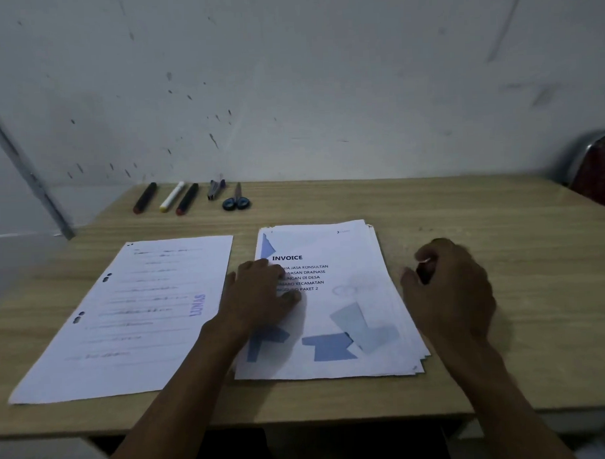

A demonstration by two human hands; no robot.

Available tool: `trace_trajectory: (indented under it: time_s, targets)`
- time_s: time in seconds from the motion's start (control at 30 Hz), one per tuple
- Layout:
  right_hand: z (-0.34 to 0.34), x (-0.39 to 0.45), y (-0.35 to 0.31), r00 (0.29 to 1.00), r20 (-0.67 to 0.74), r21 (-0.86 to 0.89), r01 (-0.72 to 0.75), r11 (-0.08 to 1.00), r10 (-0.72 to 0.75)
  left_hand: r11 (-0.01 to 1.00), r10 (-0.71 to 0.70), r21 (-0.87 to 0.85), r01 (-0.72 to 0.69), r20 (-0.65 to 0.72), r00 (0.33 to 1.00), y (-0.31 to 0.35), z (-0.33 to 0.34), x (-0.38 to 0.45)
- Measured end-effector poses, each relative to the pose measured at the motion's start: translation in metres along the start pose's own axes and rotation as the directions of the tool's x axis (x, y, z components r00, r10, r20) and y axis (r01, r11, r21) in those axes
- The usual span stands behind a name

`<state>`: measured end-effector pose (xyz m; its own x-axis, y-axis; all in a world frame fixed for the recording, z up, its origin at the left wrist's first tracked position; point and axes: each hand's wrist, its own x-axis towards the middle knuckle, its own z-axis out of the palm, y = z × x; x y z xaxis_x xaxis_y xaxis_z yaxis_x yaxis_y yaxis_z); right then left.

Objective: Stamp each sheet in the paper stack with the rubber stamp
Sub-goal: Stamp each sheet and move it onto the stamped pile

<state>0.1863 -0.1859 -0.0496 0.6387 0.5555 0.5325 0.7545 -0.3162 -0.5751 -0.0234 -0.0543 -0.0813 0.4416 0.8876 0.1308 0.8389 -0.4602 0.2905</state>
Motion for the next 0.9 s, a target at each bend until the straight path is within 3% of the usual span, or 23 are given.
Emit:
trace_trajectory:
  time_s: [0.07, 0.27, 0.43, 0.6, 0.7, 0.9]
  targets:
    - [-0.003, 0.012, 0.006, 0.999, -0.025, -0.023, -0.042, 0.999, 0.041, 0.999, 0.022, -0.022, -0.023, -0.041, 0.999, 0.008, -0.001, 0.001]
    - [0.008, 0.038, 0.025, 0.959, 0.228, -0.186, -0.127, 0.974, 0.168, 0.973, 0.16, -0.163, -0.162, -0.026, 0.987, 0.043, 0.002, 0.009]
    - [0.012, 0.044, 0.027, 0.958, 0.234, -0.207, -0.118, 0.971, 0.166, 0.966, 0.208, -0.167, -0.198, 0.047, 0.977, 0.052, 0.015, 0.012]
    - [0.015, 0.048, 0.032, 0.955, 0.253, -0.297, -0.077, 0.952, 0.157, 0.961, 0.217, -0.177, -0.212, 0.007, 0.976, 0.047, 0.029, 0.011]
    - [0.014, 0.047, 0.028, 0.966, 0.228, -0.252, -0.06, 0.966, 0.12, 0.961, 0.22, -0.169, -0.221, -0.023, 0.975, 0.046, 0.032, 0.01]
    - [0.023, 0.034, -0.01, 0.969, 0.241, 0.021, 0.053, 0.998, -0.056, 0.955, 0.253, -0.129, -0.267, -0.115, 0.961, 0.041, 0.042, 0.005]
